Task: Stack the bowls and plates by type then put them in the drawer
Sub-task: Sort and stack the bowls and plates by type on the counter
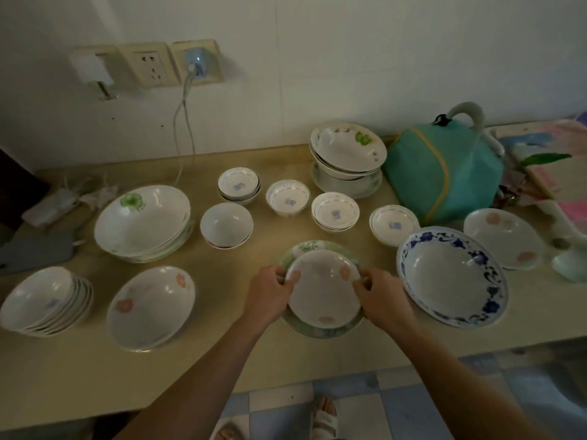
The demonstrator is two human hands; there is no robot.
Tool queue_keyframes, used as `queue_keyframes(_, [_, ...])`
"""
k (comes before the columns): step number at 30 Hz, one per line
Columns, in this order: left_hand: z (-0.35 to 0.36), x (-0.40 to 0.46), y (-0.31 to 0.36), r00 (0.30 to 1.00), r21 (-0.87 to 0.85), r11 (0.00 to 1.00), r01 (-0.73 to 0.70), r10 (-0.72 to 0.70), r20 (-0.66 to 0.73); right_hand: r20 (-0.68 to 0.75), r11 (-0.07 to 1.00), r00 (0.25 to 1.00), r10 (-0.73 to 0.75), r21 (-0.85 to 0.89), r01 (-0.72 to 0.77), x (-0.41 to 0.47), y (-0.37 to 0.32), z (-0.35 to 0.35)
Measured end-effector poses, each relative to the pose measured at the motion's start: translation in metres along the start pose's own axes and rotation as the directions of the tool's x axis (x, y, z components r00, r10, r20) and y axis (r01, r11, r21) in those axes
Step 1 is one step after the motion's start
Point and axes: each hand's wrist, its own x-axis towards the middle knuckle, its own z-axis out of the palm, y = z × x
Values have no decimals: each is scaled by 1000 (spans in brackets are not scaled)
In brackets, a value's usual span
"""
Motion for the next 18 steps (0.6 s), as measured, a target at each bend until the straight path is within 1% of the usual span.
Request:
queue_keyframes(5, [1,-4,4,999,78,997,-12,14,-29,77,1000,997,-9,16,8,11,2,-1])
queue_keyframes(6, [0,-6,6,999,47,999,-13,14,-31,73,999,997,-25,26,23,12,2,-2])
queue_keyframes(7, [-3,-7,8,1000,-30,1000,-5,4,-28,62,998,997,-50,46,47,12,0,-5])
queue_keyframes(9, [-14,-10,12,999,-216,976,17,-23,-23,40,986,994,-98,138,92,13,-10,-12])
queue_keyframes(10, [-21,-11,14,999,-263,965,12,-21,-29,34,974,992,-121,198,112,13,-17,-16])
queue_keyframes(11, [-29,-12,16,999,-285,959,0,-10,-35,25,959,989,-149,247,138,13,-25,-19])
queue_keyframes(13, [-48,-13,19,998,-287,958,-24,4,-67,-11,933,976,-220,290,213,13,-43,-22])
queue_keyframes(16, [-74,-13,20,986,-278,959,-49,2,-167,-59,891,950,-307,334,309,9,-70,-20])
queue_keyframes(18, [-92,-15,17,973,-306,950,-71,-2,-232,-56,852,934,-352,394,344,6,-86,-17])
